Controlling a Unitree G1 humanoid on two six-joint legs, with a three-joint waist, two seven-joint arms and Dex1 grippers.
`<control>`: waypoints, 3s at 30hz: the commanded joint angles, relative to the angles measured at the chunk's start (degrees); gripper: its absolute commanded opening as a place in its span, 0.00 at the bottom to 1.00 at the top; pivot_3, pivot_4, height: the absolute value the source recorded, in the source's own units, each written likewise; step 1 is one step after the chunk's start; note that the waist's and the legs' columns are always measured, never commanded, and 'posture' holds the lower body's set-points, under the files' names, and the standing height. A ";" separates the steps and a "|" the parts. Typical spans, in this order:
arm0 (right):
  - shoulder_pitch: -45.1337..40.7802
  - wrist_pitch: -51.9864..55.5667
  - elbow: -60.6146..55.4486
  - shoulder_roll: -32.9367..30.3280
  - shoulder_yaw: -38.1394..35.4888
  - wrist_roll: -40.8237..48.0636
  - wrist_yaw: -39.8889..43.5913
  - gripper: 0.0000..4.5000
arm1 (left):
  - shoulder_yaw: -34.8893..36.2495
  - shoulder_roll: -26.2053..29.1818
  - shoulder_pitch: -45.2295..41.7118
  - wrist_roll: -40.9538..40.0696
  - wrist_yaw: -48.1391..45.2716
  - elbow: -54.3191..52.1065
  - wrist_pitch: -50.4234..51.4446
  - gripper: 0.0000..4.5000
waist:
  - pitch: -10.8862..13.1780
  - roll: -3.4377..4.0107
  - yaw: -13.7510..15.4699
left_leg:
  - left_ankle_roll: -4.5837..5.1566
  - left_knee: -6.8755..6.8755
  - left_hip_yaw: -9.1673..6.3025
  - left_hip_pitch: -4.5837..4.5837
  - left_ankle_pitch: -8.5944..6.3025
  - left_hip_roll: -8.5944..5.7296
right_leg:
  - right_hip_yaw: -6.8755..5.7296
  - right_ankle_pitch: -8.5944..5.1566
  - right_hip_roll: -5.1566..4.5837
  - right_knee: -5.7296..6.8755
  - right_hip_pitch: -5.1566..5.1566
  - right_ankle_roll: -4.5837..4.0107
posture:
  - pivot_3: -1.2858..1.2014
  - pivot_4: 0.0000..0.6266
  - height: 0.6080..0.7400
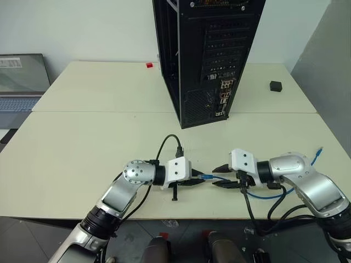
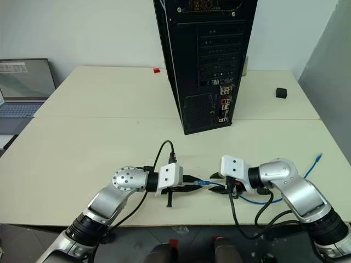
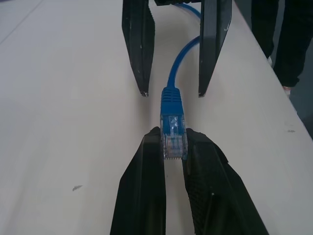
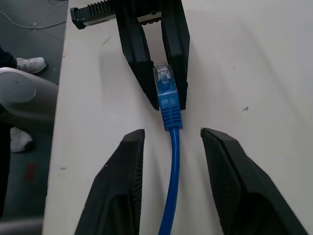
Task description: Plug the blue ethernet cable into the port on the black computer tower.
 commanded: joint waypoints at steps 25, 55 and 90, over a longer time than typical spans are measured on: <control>-1.24 26.16 -2.38 15.41 -14.60 29.09 -17.49 1.00 | 6.47 1.63 -6.67 37.10 39.65 20.06 -62.12 0.06 | -0.01 0.00 0.03 | 0.01 -0.02 -0.02 -0.01 0.00 -0.02 | -0.08 0.02 -0.09 0.02 0.02 0.00 | 0.52 0.24 1.00; -3.01 25.58 -0.22 15.51 -12.52 28.82 -17.42 0.00 | 4.04 3.84 -6.57 37.92 42.70 20.28 -64.67 0.06 | -0.02 0.01 0.01 | 0.01 -0.02 -0.06 -0.03 0.00 -0.02 | -0.14 0.02 -0.09 0.03 0.01 0.00 | 0.52 0.24 1.00; -3.20 5.01 -0.51 18.88 -17.47 5.79 -40.79 0.00 | 6.45 -9.69 -6.89 -8.56 30.71 -4.13 12.52 1.00 | -0.02 0.02 -0.22 | 0.01 -0.01 -0.07 -0.07 0.00 -0.02 | -0.11 0.01 -0.03 0.05 -0.01 0.01 | 0.52 0.24 1.00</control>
